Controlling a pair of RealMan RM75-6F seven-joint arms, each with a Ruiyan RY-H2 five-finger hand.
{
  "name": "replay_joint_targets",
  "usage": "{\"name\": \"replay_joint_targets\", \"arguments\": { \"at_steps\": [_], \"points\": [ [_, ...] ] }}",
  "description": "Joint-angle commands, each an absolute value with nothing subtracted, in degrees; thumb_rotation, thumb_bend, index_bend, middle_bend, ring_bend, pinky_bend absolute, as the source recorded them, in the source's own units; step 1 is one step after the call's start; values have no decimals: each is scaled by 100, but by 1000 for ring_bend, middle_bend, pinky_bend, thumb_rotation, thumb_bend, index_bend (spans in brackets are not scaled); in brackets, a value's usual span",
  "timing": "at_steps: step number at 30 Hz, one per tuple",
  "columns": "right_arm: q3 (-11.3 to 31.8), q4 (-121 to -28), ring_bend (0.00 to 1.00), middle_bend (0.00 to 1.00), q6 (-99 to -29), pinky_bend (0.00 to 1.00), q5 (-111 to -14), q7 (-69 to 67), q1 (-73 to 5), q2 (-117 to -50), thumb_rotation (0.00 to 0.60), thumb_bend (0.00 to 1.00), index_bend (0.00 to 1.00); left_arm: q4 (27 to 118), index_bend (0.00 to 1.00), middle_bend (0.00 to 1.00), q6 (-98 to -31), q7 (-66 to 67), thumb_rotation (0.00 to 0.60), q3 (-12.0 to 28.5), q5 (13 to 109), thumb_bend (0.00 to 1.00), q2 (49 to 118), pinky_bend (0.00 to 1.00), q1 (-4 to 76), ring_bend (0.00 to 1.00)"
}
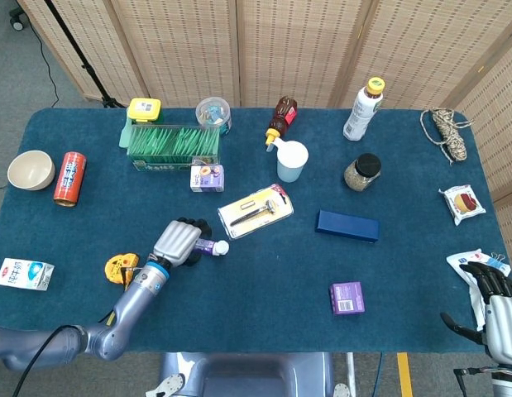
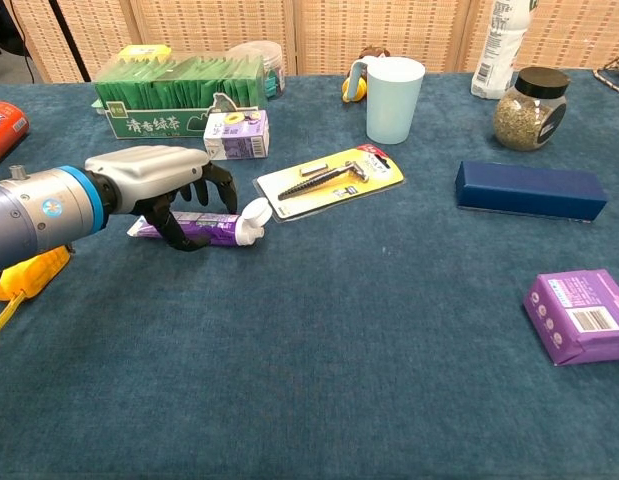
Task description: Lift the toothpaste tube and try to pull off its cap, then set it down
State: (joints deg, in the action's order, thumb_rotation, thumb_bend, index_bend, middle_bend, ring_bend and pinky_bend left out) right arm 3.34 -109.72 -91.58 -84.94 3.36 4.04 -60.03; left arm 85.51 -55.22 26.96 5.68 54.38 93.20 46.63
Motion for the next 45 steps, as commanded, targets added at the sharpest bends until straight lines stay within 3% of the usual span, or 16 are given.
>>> {"name": "replay_joint_targets", "arguments": {
  "at_steps": [1, 22, 36, 45],
  "points": [
    [337, -10982, 162, 199, -9169, 178, -8483, 347, 412, -5999, 600, 0, 215, 8481, 365, 295, -5533, 2664, 600, 543, 5511, 336, 9363, 293, 4628, 307],
    [324, -11041, 162, 198, -9208, 178, -8495, 397, 449, -5976, 600, 0, 213, 8410, 428, 371, -5537, 2536, 600, 586, 5654, 336, 9444, 347, 4473, 368],
    [339, -11055, 161, 199, -9194, 178, -8528, 396, 426, -5977, 600, 0, 209, 8582, 570, 494, -5560, 2447, 600, 549, 5893, 382, 9258, 486, 4372, 475],
    [364, -11079, 157, 196, -9122, 178, -8576, 287, 358, -5951, 600, 0, 206, 8742, 602, 519, -5510, 2389, 600, 589, 6056, 409, 8982, 503, 4382, 497]
  ]
}}
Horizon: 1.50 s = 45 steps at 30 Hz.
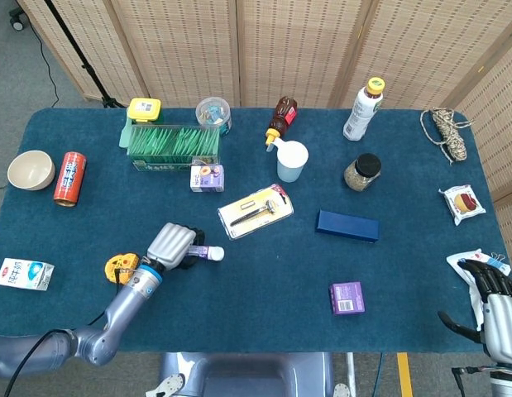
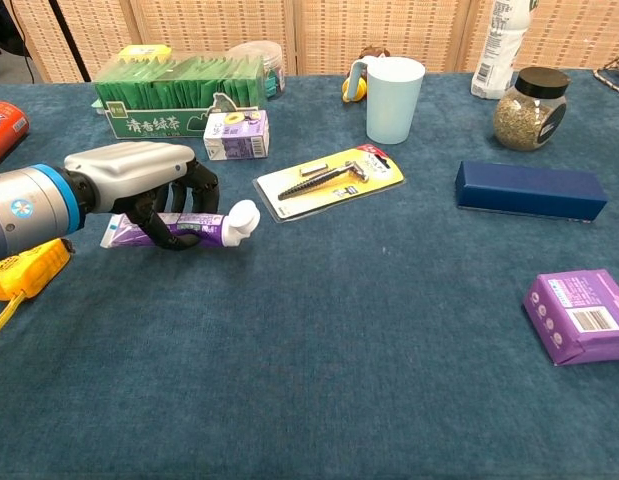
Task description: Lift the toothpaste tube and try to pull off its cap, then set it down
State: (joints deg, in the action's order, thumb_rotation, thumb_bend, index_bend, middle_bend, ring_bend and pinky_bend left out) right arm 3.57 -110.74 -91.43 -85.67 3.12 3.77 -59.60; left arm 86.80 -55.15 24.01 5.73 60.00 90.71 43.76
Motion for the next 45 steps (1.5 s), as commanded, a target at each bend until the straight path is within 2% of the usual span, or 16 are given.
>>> {"name": "replay_joint_targets", "arguments": {
  "at_steps": [1, 14, 29, 39, 45],
  "points": [
    [374, -11085, 156, 196, -9100, 178, -8592, 252, 335, -5943, 600, 0, 206, 8799, 605, 521, -5515, 2373, 600, 611, 6089, 410, 8900, 505, 4385, 499],
    [627, -10948, 153, 195, -8570, 205, -8764, -707, -209, -5868, 600, 0, 206, 9734, 630, 543, -5129, 2131, 600, 797, 6366, 414, 7640, 513, 4578, 514],
    [785, -10827, 133, 195, -7849, 190, -9153, -1487, -1027, -6128, 600, 0, 244, 10474, 663, 559, -5092, 1777, 600, 1258, 6203, 436, 6873, 532, 4766, 526],
    [796, -10804, 100, 175, -7545, 105, -9279, -1626, -1421, -6323, 600, 0, 252, 10771, 660, 559, -4922, 1951, 600, 1403, 5814, 436, 6634, 533, 5071, 519],
    [765, -10784, 44, 90, -7414, 28, -9362, -1717, -1636, -6480, 600, 0, 254, 10939, 649, 559, -4641, 2295, 600, 1465, 5184, 436, 6494, 532, 5509, 514]
  ]
}}
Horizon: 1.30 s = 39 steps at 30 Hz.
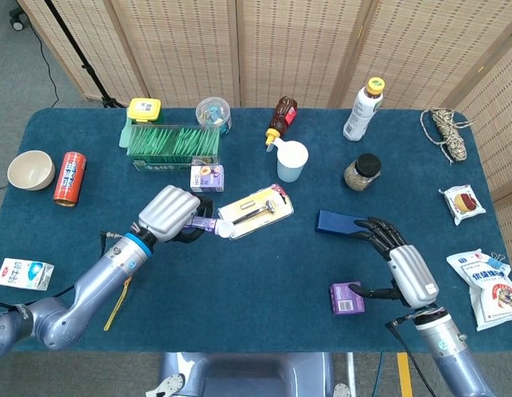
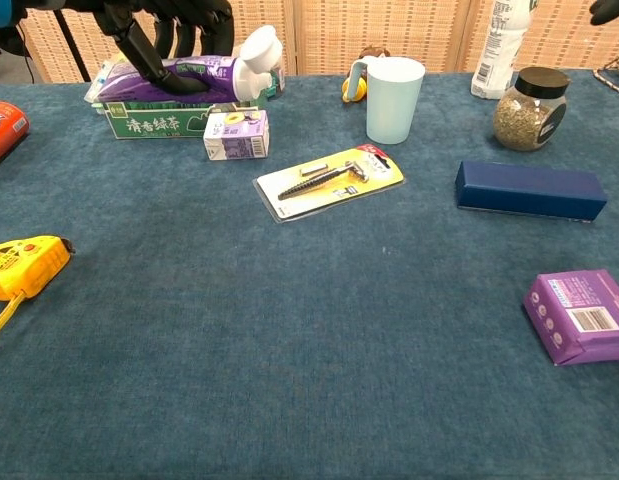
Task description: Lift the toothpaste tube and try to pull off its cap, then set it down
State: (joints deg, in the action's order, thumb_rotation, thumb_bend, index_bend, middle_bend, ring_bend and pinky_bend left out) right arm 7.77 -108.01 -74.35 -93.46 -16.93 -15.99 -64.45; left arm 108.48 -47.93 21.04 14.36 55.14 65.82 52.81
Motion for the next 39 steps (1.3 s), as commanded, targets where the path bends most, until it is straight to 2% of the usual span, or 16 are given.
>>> {"name": "replay_joint_targets", "arguments": {
  "at_steps": [1, 12, 15, 26, 39],
  "points": [
    [762, -10775, 34, 78, -7408, 19, -9368, -1726, -1659, -6501, 600, 0, 254, 10960, 648, 559, -4617, 2331, 600, 1474, 5087, 436, 6486, 533, 5574, 514],
    [758, -10616, 0, 1, -7313, 0, -9370, -1854, -1931, -6772, 600, 0, 236, 11173, 641, 558, -4495, 2828, 600, 1414, 4119, 436, 6463, 532, 6331, 511],
    [756, -10579, 0, 0, -7265, 0, -9358, -1868, -2002, -6828, 600, 0, 207, 11160, 641, 558, -4422, 2873, 600, 1395, 3837, 436, 6455, 533, 6521, 512],
    [815, -10463, 0, 0, -7037, 0, -9263, -1913, -2316, -7004, 600, 0, 207, 11004, 640, 558, -4428, 3160, 600, 1242, 3056, 436, 6676, 532, 7249, 518],
    [870, -10332, 0, 0, -6822, 0, -9107, -1859, -2620, -7188, 600, 0, 250, 10872, 640, 558, -4782, 3459, 600, 1123, 2338, 436, 6952, 533, 7877, 526]
  ]
}}
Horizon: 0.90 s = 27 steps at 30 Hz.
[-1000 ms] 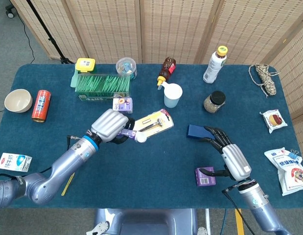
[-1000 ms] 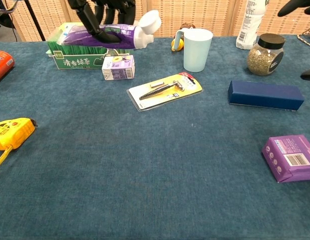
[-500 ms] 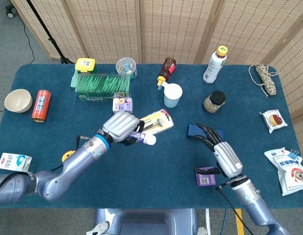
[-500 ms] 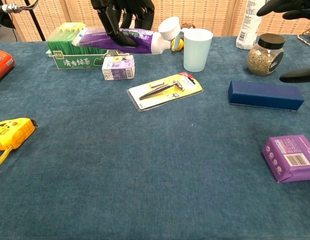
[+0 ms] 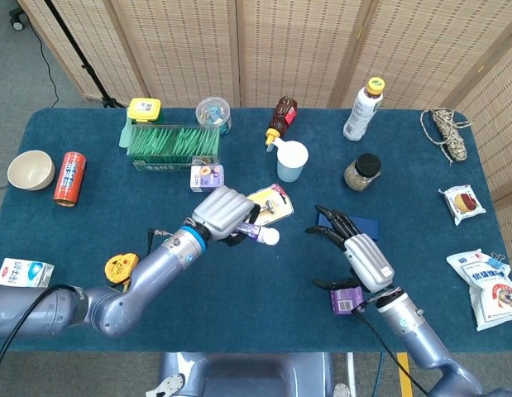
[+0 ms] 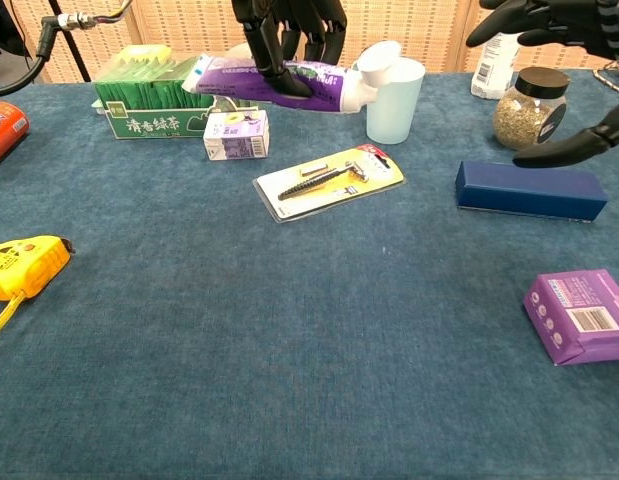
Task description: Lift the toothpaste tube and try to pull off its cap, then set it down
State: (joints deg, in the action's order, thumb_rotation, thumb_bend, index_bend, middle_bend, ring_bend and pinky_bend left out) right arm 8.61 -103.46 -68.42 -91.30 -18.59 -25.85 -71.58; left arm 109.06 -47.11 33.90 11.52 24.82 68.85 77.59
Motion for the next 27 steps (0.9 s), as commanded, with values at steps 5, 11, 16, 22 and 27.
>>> {"name": "replay_joint_targets", "arguments": {
  "at_steps": [5, 11, 16, 22, 27],
  "points": [
    [869, -10281, 0, 0, -6775, 0, -9039, -1802, -2696, -7234, 600, 0, 308, 10802, 640, 558, -4847, 3556, 600, 1069, 2070, 436, 7046, 533, 8078, 527],
    [852, -10254, 0, 0, -6799, 0, -8995, -1773, -2736, -7290, 600, 0, 269, 10734, 640, 558, -4882, 3610, 600, 994, 1909, 436, 7121, 533, 8222, 527],
    [851, -10268, 0, 0, -6769, 0, -8975, -1762, -2800, -7328, 600, 0, 248, 10682, 640, 558, -4910, 3630, 600, 966, 1821, 436, 7185, 533, 8314, 527],
    [854, -10275, 0, 0, -6722, 0, -8934, -1739, -2887, -7414, 600, 0, 248, 10624, 640, 558, -4963, 3674, 600, 942, 1712, 436, 7283, 533, 8432, 528],
    [853, -10300, 0, 0, -6707, 0, -8912, -1665, -2933, -7456, 600, 0, 248, 10584, 640, 558, -5045, 3750, 600, 896, 1660, 435, 7386, 533, 8507, 528]
  ]
}}
